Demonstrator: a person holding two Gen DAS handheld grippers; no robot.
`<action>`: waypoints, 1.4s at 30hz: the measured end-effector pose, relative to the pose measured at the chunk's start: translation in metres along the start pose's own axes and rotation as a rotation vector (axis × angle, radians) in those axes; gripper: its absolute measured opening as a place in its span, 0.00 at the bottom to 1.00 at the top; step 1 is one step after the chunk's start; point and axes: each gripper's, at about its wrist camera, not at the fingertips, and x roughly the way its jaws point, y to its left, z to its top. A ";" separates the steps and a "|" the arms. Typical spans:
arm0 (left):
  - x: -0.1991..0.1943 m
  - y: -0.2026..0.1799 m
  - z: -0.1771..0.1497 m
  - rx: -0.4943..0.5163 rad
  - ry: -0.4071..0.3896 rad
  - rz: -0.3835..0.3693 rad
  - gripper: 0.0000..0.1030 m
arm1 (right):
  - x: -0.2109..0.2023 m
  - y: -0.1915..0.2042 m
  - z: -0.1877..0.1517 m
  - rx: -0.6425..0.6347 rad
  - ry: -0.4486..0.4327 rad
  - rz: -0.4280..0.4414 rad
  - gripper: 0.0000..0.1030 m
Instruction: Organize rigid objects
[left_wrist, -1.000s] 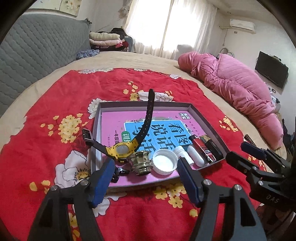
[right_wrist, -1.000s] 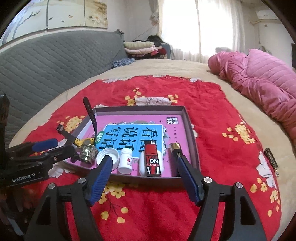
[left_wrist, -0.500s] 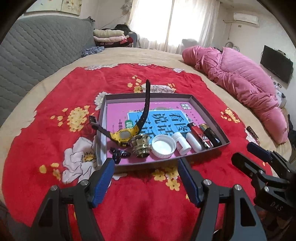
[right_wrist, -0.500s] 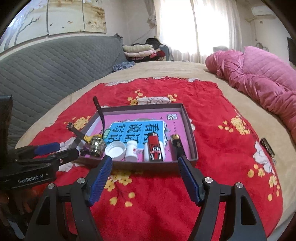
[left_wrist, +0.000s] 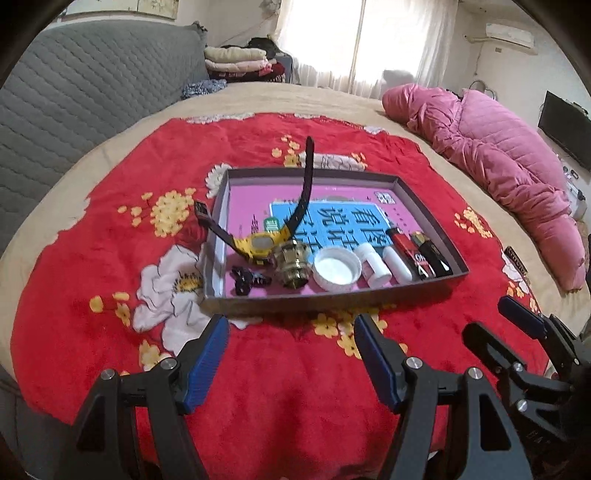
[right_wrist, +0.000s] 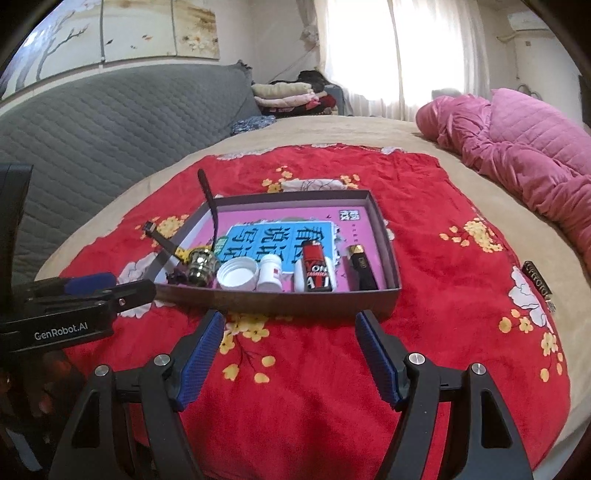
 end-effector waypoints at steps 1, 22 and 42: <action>0.001 -0.001 -0.001 0.001 0.007 0.001 0.68 | 0.002 0.001 -0.001 -0.008 0.007 -0.005 0.73; 0.007 -0.011 -0.016 -0.016 0.058 -0.003 0.68 | 0.014 0.003 -0.008 -0.043 0.036 -0.044 0.73; 0.015 -0.006 -0.016 -0.025 0.083 0.008 0.67 | 0.017 0.006 -0.010 -0.058 0.046 -0.044 0.73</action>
